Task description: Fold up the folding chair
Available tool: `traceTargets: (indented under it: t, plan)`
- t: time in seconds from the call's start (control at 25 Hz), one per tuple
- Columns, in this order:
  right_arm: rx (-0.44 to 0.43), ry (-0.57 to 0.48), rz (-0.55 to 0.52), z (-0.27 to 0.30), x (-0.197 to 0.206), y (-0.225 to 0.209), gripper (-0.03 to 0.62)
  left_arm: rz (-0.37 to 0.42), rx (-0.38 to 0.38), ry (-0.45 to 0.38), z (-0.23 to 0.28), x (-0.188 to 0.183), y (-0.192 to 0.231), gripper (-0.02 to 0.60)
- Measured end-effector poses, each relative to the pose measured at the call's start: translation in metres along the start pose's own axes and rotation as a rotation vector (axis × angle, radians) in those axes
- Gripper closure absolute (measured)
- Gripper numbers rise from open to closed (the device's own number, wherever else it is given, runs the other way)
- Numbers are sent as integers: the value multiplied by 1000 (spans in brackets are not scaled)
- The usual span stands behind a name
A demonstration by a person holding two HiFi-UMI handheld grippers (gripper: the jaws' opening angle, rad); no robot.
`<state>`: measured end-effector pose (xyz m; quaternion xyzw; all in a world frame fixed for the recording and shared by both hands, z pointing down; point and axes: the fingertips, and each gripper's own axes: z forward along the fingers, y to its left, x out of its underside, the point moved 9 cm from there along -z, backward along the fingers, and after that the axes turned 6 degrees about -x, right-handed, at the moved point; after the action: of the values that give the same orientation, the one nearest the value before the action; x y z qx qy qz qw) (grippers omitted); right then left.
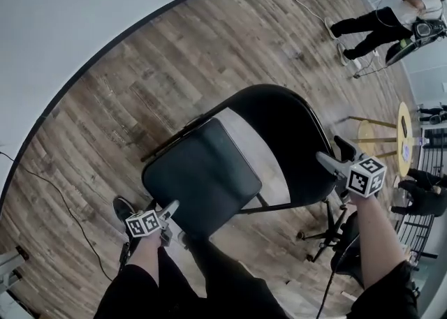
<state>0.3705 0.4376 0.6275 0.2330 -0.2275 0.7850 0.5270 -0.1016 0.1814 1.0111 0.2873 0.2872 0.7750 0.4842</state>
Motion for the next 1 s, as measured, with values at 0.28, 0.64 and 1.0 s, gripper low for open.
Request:
traceTargets:
  t: [0.28,0.64,1.0]
  plan:
    - [-128,22,31,11,7,10,209,-13,91,28,16,9,11,6]
    - [-219,131,20,28,4,12,214,-6,129,22,31,12,14,47]
    - [-273,251,-64,30,5,26,401,-27,105,31,28,18,21,173]
